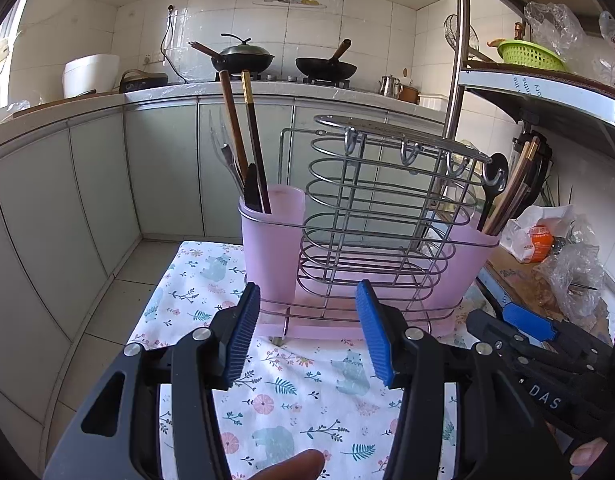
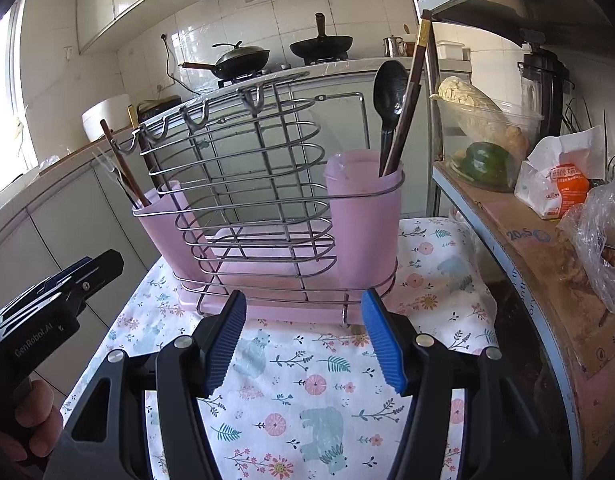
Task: Organize utensils
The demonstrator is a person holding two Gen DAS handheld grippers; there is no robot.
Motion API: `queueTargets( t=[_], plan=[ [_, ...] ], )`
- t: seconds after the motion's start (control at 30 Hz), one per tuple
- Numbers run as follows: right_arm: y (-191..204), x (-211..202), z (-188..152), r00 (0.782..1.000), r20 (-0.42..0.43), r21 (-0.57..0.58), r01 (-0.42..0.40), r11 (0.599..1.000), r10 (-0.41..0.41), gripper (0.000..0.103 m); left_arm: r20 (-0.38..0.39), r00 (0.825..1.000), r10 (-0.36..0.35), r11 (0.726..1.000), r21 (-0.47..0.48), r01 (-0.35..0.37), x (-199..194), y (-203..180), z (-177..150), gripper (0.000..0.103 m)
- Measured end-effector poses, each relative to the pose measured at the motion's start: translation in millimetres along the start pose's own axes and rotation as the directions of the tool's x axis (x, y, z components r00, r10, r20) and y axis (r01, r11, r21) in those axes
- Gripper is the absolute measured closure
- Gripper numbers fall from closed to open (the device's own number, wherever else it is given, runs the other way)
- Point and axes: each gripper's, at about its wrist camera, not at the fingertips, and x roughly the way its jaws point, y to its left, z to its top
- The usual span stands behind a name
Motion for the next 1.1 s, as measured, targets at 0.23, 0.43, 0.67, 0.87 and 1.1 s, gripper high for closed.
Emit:
queueTargets(
  t=[0.23, 0.43, 0.67, 0.87, 1.1],
  plan=[
    [0.3, 1.3, -1.2, 1.000, -0.002, 0.000, 0.003, 1.000, -0.003, 0.044, -0.007, 1.000, -0.002, 1.000, 0.001, 0.002, 0.9, 0.5, -1.7, 0.053],
    [0.1, 2.5, -2.2, 1.000, -0.004, -0.004, 0.005, 1.000, -0.005, 0.044, -0.012, 1.000, 0.000, 1.000, 0.000, 0.000, 2.3, 1.4, -1.8, 0.053],
    [0.4, 3.0, -1.7, 1.000, -0.005, -0.009, 0.010, 1.000, -0.010, 0.044, -0.017, 1.000, 0.000, 1.000, 0.000, 0.000, 4.0, 0.6, -1.2, 0.053],
    [0.6, 3.4, -0.7, 1.000, -0.005, -0.011, 0.012, 1.000, -0.012, 0.044, -0.020, 1.000, -0.002, 1.000, 0.002, 0.002, 5.5, 1.2, -1.7, 0.053],
    [1.1, 3.3, -0.4, 1.000, -0.006, -0.011, 0.013, 1.000, -0.013, 0.044, -0.022, 1.000, -0.003, 1.000, 0.002, 0.003, 6.3, 2.0, -2.3, 0.053]
  ],
)
